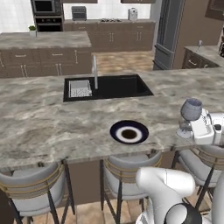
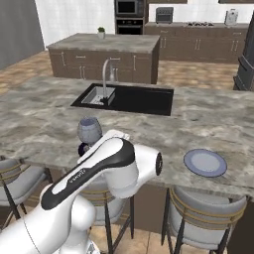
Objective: Retrieve the wine glasses from the counter and place one next to each plate.
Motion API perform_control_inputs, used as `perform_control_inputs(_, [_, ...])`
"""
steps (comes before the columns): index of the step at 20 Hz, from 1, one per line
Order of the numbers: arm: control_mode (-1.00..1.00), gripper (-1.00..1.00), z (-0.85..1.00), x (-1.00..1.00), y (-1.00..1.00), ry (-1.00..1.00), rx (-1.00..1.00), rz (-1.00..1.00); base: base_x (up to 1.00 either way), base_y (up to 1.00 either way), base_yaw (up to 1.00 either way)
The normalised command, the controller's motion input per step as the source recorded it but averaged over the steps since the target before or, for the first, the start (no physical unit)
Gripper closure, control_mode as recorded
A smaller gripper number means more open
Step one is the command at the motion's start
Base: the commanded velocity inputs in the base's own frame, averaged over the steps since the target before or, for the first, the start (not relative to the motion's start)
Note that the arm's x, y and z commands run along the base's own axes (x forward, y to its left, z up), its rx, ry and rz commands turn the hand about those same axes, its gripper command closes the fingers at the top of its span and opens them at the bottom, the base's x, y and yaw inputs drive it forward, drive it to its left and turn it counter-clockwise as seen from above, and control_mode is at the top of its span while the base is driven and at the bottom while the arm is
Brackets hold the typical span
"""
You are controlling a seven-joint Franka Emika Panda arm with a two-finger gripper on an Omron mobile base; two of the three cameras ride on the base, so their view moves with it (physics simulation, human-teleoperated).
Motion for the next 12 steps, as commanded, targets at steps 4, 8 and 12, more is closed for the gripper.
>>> perform_control_inputs(4, [1.0, 1.0, 0.0, 0.0, 0.0, 0.0, 0.0, 0.0, 0.16, -0.08, 0.23])
perform_control_inputs(8, [1.0, 1.0, 0.0, 0.0, 0.0, 0.0, 0.0, 0.0, 0.36, -0.08, 0.05])
perform_control_inputs(12, [1.0, 1.0, 0.0, 0.0, 0.0, 0.0, 0.0, 0.0, 0.41, -0.09, 0.06])
